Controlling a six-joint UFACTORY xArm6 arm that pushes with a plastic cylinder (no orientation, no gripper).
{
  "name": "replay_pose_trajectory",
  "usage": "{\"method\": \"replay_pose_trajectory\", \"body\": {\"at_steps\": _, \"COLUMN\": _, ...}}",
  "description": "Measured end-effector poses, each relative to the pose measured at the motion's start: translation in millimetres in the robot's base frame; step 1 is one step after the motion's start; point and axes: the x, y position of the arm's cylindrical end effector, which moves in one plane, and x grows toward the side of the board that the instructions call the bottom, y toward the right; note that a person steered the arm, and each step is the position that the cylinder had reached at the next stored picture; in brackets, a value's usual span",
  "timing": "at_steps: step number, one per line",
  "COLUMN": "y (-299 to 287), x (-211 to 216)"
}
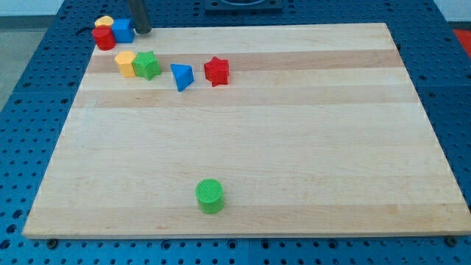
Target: Slide the red circle along with yellow heart up a bit
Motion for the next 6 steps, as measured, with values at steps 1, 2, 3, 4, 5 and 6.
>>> {"method": "replay_pose_trajectory", "body": {"at_steps": 1, "y": 0.0, "x": 0.6}}
{"method": "replay_pose_trajectory", "body": {"at_steps": 2, "y": -0.2, "x": 9.9}}
{"method": "replay_pose_trajectory", "body": {"at_steps": 3, "y": -5.6, "x": 33.1}}
{"method": "replay_pose_trajectory", "body": {"at_steps": 4, "y": 2.5, "x": 56.9}}
{"method": "replay_pose_trajectory", "body": {"at_steps": 5, "y": -25.8, "x": 77.0}}
{"method": "replay_pose_trajectory", "body": {"at_steps": 6, "y": -92.9, "x": 77.0}}
